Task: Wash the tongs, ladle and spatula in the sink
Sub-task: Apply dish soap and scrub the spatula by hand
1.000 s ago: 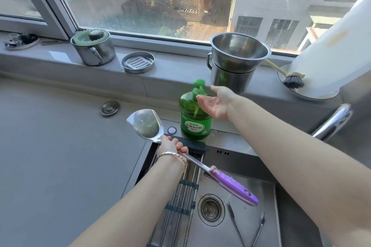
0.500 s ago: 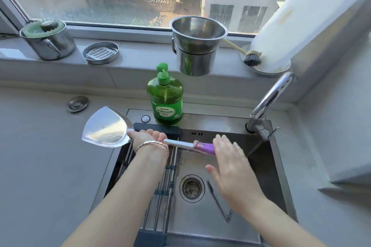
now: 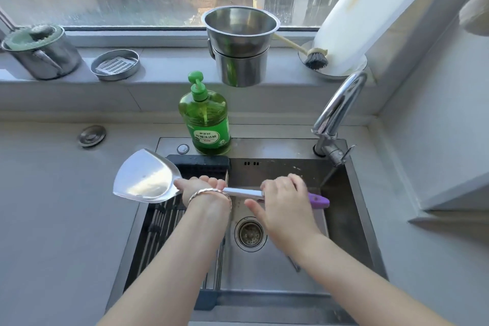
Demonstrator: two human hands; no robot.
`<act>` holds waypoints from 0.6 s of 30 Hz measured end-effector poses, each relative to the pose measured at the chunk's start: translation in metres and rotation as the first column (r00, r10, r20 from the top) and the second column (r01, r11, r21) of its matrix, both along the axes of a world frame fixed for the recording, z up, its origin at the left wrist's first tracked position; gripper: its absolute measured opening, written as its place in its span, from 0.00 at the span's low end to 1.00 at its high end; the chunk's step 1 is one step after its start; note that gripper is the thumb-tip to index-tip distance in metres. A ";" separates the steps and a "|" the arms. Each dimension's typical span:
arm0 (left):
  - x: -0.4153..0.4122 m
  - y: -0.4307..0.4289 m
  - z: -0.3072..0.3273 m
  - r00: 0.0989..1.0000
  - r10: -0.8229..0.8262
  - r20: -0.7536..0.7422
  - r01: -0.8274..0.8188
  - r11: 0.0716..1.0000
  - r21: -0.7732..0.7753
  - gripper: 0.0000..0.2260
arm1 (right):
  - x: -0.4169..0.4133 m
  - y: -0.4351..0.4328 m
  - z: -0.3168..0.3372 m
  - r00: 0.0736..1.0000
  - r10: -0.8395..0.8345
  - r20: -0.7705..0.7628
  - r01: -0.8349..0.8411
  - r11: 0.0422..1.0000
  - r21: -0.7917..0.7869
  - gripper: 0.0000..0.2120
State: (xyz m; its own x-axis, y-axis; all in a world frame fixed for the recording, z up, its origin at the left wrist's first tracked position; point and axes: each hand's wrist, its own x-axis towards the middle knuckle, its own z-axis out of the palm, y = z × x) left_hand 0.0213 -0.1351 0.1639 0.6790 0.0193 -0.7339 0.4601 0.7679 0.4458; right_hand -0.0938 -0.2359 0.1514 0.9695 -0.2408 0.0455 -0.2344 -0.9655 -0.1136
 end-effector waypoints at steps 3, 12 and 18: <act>-0.014 -0.003 0.003 0.993 -0.054 -0.108 0.062 0.996 0.071 0.22 | 0.005 -0.006 0.014 0.987 0.076 -0.140 -0.057 0.989 0.137 0.35; -0.013 -0.004 0.008 0.995 -0.053 -0.086 0.063 0.991 0.115 0.23 | -0.014 -0.039 0.020 0.837 0.243 -0.490 0.312 0.524 0.792 0.22; -0.025 -0.013 0.008 0.992 -0.050 -0.115 0.066 0.989 0.136 0.20 | -0.018 -0.001 -0.020 0.989 0.091 0.116 -0.090 0.996 -0.016 0.28</act>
